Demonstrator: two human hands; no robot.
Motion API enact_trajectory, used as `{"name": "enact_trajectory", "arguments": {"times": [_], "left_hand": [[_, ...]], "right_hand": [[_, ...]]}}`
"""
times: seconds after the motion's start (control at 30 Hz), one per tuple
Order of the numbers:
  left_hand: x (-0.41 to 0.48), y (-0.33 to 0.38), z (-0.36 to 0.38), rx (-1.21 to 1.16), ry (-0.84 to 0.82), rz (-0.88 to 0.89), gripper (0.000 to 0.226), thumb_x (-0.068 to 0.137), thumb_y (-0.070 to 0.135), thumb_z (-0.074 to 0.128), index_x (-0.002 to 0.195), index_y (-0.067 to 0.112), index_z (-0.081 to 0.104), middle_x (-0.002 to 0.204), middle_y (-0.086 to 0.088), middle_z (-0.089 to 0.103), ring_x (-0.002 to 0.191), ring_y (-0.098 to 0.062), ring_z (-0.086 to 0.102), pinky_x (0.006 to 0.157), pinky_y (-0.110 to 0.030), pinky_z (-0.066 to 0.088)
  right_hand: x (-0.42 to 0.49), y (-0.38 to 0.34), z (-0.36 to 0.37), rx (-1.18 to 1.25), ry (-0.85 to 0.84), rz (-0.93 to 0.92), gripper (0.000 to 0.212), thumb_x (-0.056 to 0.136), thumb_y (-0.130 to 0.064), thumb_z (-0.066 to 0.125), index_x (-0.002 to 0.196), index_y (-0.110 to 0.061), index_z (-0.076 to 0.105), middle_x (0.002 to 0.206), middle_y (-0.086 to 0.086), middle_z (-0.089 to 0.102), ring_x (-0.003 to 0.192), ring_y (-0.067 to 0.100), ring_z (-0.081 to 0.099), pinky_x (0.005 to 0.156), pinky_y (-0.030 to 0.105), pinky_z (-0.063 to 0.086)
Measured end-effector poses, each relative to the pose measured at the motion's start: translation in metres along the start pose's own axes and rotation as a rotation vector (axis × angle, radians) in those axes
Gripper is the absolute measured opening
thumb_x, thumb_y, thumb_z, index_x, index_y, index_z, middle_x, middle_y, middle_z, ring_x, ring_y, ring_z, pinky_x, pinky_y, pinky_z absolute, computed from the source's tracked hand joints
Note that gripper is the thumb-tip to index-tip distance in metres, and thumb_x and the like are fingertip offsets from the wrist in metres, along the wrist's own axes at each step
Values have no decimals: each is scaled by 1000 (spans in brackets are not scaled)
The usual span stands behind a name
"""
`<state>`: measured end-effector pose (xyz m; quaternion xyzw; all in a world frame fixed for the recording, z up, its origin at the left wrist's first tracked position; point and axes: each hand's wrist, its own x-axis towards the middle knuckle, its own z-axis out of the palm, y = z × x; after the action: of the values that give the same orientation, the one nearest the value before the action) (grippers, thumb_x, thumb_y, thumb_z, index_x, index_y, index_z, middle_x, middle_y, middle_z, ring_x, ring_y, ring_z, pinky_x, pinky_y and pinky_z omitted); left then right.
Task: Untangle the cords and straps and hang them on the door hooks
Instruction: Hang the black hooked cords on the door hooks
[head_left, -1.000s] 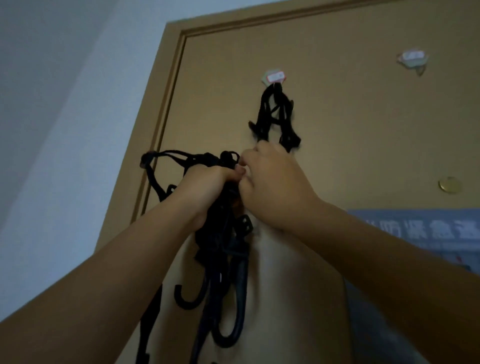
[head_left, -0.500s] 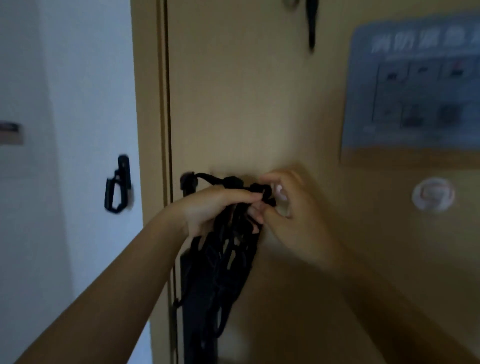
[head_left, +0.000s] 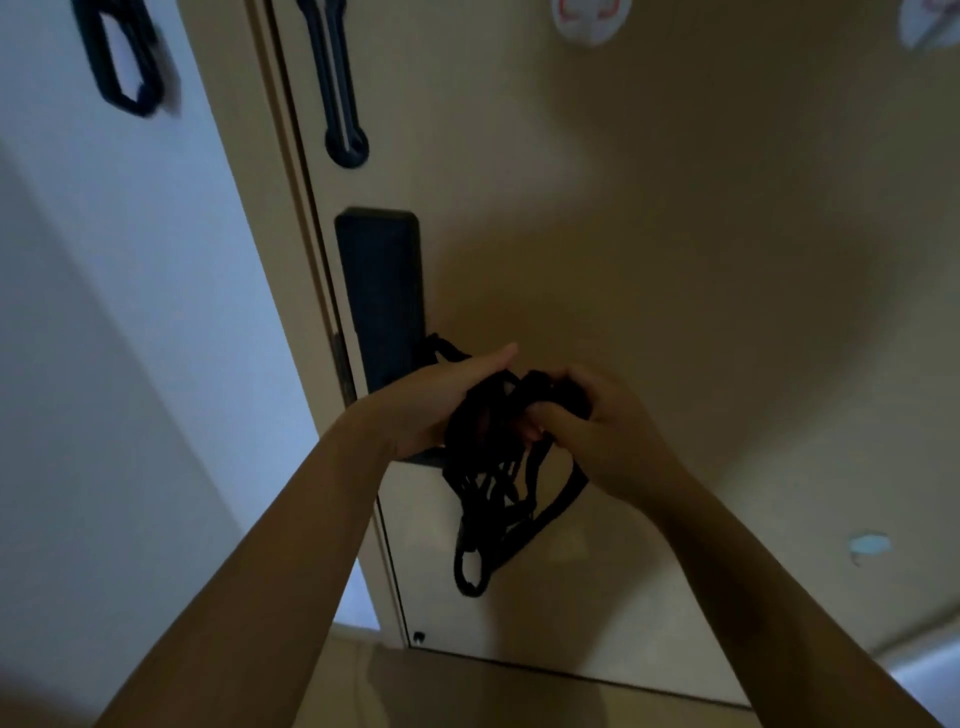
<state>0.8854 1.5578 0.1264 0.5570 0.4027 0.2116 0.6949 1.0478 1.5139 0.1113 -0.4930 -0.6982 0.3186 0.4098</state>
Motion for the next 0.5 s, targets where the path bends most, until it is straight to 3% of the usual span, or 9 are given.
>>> {"name": "enact_trajectory", "arguments": {"times": [0.1,0.17,0.27,0.37,0.5], "left_hand": [[7,-28,7,-156,133,95,48,94,43,39,72,14,70,66,1,69,61,-10,64,69,-25,50],[10,-46,11,-448,176,192,43,96,33,41,71,14,71,66,2,68,63,-10,65,76,-29,48],[9,-68,16,-714,171,252,40,96,26,41,69,14,69,65,2,66,63,-13,65,72,-29,49],[0,-79,23,-638,186,211,27,95,24,43,81,8,60,61,1,64,55,-13,61,55,-25,51],[-9,-81,34,-320,189,174,22,93,21,48,86,8,64,68,1,68,62,-12,64,57,-23,52]], "right_hand": [[-15,6,-1,33,90,43,7,86,-16,59,79,-16,60,69,-5,61,63,10,56,62,24,44],[-24,6,-3,128,158,49,10,81,-12,60,72,-15,58,67,-3,58,64,12,55,62,32,46],[-37,9,-8,416,267,53,12,64,-7,47,59,-16,54,56,-8,53,54,7,50,53,23,40],[-50,12,-11,459,335,82,10,60,-7,46,57,-14,52,54,-5,52,53,10,48,54,24,39],[-63,10,-6,426,286,105,4,61,-7,47,62,-9,51,51,-5,54,48,9,49,47,19,40]]}}
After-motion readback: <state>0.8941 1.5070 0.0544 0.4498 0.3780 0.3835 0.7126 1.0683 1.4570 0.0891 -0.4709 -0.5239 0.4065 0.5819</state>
